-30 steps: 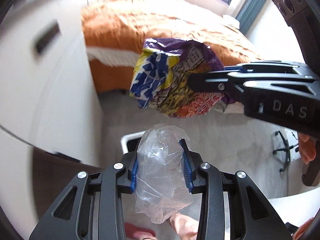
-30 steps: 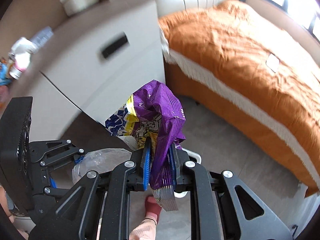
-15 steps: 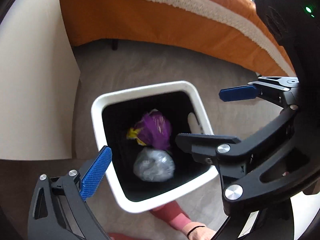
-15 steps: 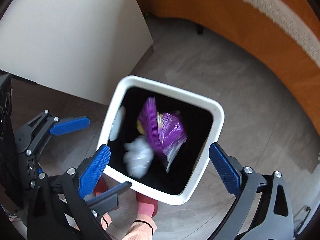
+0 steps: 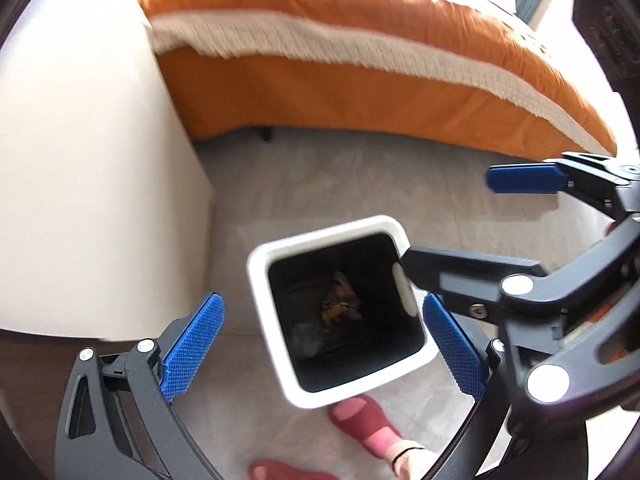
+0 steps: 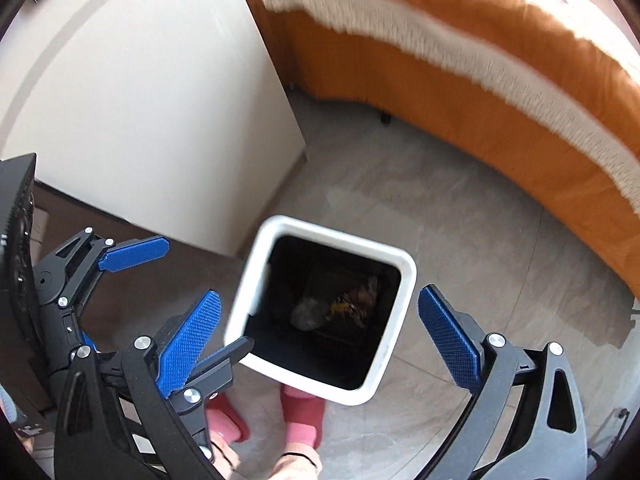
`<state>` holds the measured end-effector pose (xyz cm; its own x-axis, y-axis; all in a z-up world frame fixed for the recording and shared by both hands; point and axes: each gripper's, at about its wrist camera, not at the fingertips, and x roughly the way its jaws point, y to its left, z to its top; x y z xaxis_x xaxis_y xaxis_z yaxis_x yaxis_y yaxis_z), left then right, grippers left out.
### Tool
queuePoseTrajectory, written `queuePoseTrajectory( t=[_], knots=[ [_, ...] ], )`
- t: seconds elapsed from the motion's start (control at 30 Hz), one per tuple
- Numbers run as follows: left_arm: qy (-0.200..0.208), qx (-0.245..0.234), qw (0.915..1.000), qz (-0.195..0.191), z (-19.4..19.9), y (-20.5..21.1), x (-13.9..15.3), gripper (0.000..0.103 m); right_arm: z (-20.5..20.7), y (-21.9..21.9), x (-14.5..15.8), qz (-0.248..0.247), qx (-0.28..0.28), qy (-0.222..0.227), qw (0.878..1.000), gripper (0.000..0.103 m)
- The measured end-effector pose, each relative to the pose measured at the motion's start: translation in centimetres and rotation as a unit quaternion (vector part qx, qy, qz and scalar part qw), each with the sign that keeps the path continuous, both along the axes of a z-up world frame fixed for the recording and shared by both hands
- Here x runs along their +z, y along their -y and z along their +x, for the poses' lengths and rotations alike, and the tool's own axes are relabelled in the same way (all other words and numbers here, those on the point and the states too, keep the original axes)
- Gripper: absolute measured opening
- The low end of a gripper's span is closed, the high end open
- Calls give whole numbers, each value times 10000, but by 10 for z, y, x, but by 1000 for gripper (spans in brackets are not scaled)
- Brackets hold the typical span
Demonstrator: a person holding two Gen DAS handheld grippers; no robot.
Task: Collect trash
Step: 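Move both open tools back over the desk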
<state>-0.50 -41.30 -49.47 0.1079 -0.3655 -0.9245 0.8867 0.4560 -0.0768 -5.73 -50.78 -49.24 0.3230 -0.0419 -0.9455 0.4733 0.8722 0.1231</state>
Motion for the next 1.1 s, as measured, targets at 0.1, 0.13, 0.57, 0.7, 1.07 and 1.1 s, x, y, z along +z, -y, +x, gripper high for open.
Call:
queuePoseTrajectory(
  t=[0.1,0.13,0.57,0.7,1.07,1.1],
  knots=[
    [268,183,9995,30,6,-9,55,98,2,-4,58,-247,-117,376,9989,98],
    [326,260,9991,9,9,-11,73,98,3,-5,75,-350,-159,505,9980,98],
    [1074,933,9889,-426,29,-51,289,98,6,-48,294,-1246,85,1981,9722,99],
    [1258,1270,9820,-614,34,-76,339,98,11,-70,343,-1497,378,2392,9586,98],
    [1814,1972,9599,-823,47,-138,419,98,30,-125,419,-1608,1003,3226,9274,98],
    [1852,2055,9573,-839,50,-145,423,98,33,-131,423,-1590,1078,3276,9251,99]
  ],
)
